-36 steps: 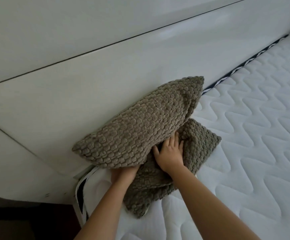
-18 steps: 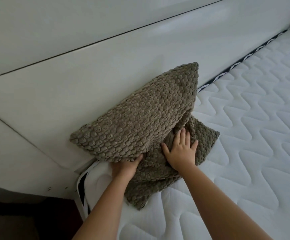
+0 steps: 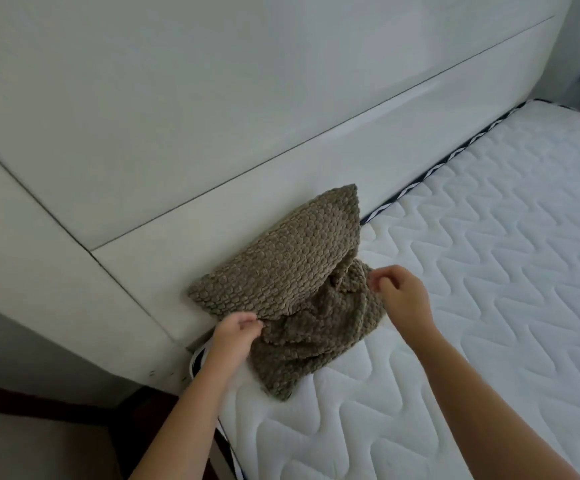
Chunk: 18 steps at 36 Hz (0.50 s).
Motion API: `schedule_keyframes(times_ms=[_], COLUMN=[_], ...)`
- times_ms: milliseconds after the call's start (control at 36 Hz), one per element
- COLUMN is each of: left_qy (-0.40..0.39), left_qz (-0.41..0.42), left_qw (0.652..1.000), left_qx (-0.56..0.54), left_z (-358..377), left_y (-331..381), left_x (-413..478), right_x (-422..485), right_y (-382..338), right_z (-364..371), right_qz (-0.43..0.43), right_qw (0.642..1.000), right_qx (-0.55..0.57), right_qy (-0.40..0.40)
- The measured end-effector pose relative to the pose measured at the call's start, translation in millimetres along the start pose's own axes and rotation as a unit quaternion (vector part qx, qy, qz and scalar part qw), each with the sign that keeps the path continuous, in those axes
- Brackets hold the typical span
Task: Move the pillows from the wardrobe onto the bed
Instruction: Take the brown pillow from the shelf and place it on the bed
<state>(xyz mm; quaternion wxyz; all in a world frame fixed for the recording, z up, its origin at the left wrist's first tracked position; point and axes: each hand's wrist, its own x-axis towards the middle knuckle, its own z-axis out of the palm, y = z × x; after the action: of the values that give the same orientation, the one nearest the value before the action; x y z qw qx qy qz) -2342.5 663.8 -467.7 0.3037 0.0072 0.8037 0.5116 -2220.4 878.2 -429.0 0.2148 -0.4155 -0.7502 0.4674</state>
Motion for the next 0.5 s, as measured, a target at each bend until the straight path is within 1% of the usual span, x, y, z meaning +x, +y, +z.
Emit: schedule_keyframes(times_ms=[139,250,500], left_qy=[-0.001,-0.001,0.026], left_qz=[0.090,0.143,0.220], left_qw=[0.993,0.986,0.964], left_qx=[-0.071,-0.088,-0.150], left_z=[-8,-17,-48], left_y=[52,87,158], left_x=[-60,-109,-198], right_x=[-32,-58,-105], right_y=[-54,-86,-149], right_z=[-44,-74,-142], right_qz=[-0.022,-0.028,-0.070], right_qw=[0.998,0.995,0.982], right_qx=[0.063,0.097,0.173], right_qy=[-0.003,-0.003,0.016])
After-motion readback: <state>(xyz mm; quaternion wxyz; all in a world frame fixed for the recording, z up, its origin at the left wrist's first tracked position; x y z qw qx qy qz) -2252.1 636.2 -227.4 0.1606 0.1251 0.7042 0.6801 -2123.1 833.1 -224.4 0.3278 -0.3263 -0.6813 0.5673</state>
